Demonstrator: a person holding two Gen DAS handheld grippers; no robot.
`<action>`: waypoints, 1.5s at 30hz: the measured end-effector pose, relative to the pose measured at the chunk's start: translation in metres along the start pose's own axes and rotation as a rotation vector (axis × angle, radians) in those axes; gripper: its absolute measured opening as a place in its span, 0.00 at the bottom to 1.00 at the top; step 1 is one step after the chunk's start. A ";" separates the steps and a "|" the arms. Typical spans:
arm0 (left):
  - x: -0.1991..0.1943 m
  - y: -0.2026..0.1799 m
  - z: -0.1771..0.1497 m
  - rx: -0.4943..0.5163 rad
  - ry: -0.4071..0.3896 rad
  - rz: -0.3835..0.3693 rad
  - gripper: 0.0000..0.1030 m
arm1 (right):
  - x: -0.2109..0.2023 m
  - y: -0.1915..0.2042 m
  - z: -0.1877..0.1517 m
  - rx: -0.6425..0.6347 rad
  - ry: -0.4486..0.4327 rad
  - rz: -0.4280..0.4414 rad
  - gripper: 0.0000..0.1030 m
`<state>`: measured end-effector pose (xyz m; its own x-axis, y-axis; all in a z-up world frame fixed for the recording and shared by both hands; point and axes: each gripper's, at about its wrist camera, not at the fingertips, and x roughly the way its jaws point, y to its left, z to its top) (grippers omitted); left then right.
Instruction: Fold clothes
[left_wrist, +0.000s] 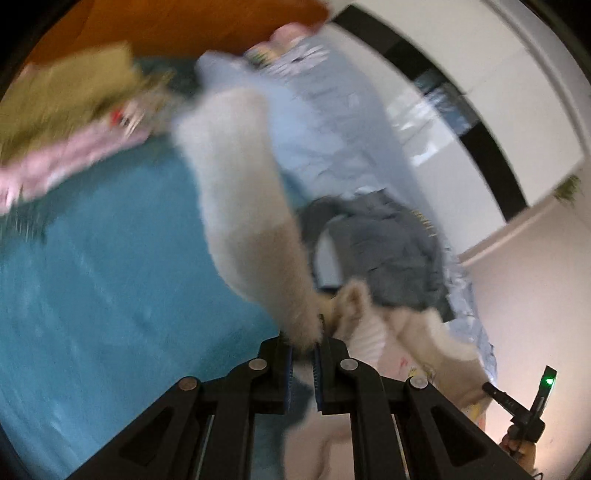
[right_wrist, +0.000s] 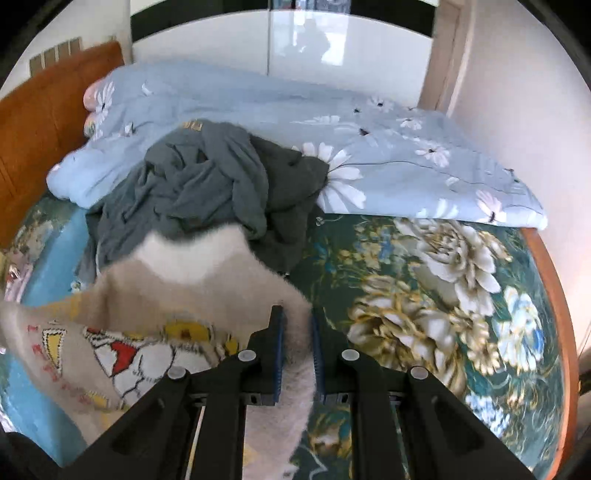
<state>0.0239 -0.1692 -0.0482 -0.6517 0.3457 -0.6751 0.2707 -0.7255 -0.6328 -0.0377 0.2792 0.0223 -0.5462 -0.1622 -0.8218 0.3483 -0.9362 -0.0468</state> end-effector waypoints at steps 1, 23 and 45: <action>0.002 0.002 0.001 -0.012 0.001 -0.001 0.09 | 0.010 0.004 0.003 -0.004 0.024 0.005 0.14; 0.028 0.021 -0.003 -0.071 0.059 0.046 0.10 | 0.021 0.164 -0.152 -0.338 0.160 0.290 0.52; 0.019 0.016 -0.007 -0.040 0.068 0.051 0.10 | -0.014 0.061 -0.094 -0.110 0.106 0.282 0.08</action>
<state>0.0207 -0.1700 -0.0738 -0.5873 0.3490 -0.7303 0.3315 -0.7194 -0.6104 0.0629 0.2536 -0.0224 -0.3359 -0.3717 -0.8654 0.5585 -0.8185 0.1347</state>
